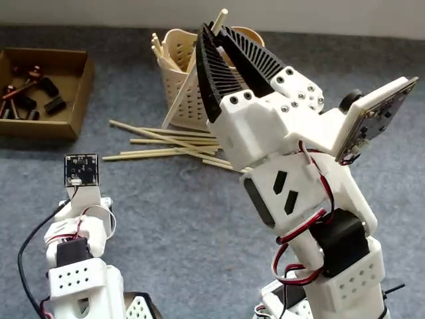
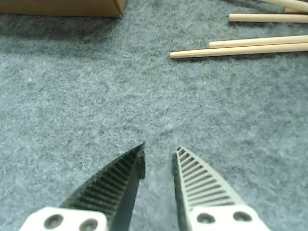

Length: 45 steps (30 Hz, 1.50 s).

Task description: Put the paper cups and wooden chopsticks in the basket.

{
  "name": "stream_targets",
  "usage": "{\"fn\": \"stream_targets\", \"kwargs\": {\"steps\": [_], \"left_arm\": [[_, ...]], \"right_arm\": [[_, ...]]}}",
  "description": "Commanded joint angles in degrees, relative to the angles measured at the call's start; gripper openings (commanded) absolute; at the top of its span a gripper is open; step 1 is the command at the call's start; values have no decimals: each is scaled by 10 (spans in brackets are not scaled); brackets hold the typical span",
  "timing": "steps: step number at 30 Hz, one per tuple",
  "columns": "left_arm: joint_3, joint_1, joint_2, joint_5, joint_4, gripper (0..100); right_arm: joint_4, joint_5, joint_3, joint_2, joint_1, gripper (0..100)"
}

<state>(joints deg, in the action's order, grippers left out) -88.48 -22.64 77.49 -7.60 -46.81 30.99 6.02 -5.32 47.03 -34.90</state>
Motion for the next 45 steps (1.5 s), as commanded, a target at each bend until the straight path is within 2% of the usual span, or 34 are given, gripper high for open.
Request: {"fn": "stream_targets", "kwargs": {"steps": [1,3,7,15,18,21,28,33,37,45], "left_arm": [[1,-5,5,-3,10,104],[1,-5,5,-3,10,104],[1,-5,5,-3,10,104],[-1,-5,5,-3,10,104],[-2,-5,5,-3,10,104],[-2,-5,5,-3,11,104],[-3,-5,5,-3,11,104],[-3,-5,5,-3,11,104],[-3,-5,5,-3,11,104],[-3,-5,5,-3,11,104]], "right_arm": [[-17,0,1,3,-2,5],[-24,0,1,2,-2,5],[-106,0,-28,2,-1,5],[-381,0,-192,2,-1,5],[-446,-1,-233,2,-1,5],[-457,-1,-248,1,4,5],[-463,-1,-235,-54,98,5],[-531,0,-206,-138,136,5],[-582,0,-206,-190,140,5],[-586,-2,-206,-244,138,5]]}}
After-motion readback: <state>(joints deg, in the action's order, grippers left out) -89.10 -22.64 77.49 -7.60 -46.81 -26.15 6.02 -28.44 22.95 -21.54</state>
